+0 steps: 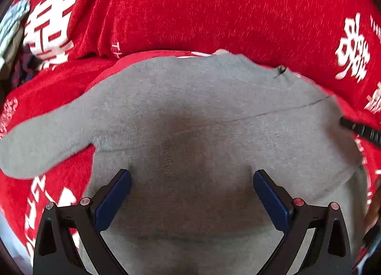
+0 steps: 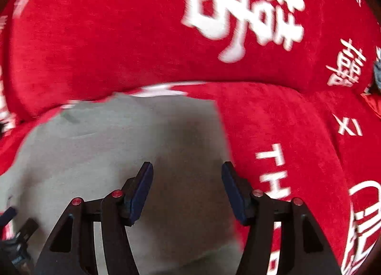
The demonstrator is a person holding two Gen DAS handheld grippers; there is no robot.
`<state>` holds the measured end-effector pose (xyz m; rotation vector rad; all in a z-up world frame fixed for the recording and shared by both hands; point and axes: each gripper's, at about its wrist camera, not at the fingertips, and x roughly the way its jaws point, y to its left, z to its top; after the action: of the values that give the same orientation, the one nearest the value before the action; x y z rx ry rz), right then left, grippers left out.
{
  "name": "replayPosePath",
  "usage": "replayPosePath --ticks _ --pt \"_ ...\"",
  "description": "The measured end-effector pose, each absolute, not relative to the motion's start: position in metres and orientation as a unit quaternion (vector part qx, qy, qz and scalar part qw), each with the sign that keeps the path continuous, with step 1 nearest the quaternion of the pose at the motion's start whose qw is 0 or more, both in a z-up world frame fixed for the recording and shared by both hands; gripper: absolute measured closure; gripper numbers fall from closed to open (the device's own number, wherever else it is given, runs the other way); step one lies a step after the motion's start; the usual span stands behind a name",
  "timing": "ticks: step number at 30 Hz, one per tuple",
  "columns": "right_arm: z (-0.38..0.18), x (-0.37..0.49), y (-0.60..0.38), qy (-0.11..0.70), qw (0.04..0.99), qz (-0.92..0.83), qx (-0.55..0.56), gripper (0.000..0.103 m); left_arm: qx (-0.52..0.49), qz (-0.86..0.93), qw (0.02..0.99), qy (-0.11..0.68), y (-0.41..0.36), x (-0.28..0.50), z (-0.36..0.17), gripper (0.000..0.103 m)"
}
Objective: Fold small clothes
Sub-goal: 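Release the sleeve with the right gripper and flatten the folded side, then grasp the other sleeve end with the left gripper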
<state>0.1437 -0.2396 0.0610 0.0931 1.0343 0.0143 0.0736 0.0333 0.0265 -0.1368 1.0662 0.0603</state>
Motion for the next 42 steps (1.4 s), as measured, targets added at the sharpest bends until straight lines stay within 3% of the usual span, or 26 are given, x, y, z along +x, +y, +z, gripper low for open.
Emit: replayPosePath --ticks 8,19,29,42 --pt "0.050 0.097 -0.179 0.499 0.866 0.024 -0.027 0.039 -0.035 0.030 0.857 0.513 0.023 0.059 0.024 0.001" --pt "0.050 0.037 -0.163 0.498 0.866 0.041 -0.024 0.038 -0.025 0.009 0.861 0.508 0.016 0.022 0.019 0.001" --pt "0.047 -0.026 -0.158 0.456 0.888 0.035 -0.050 0.025 -0.016 -0.006 0.871 0.492 0.019 -0.011 0.019 0.001" --pt "0.051 -0.075 -0.166 0.458 0.886 0.058 -0.045 0.023 -0.030 -0.036 0.871 0.489 0.042 -0.067 0.035 0.001"
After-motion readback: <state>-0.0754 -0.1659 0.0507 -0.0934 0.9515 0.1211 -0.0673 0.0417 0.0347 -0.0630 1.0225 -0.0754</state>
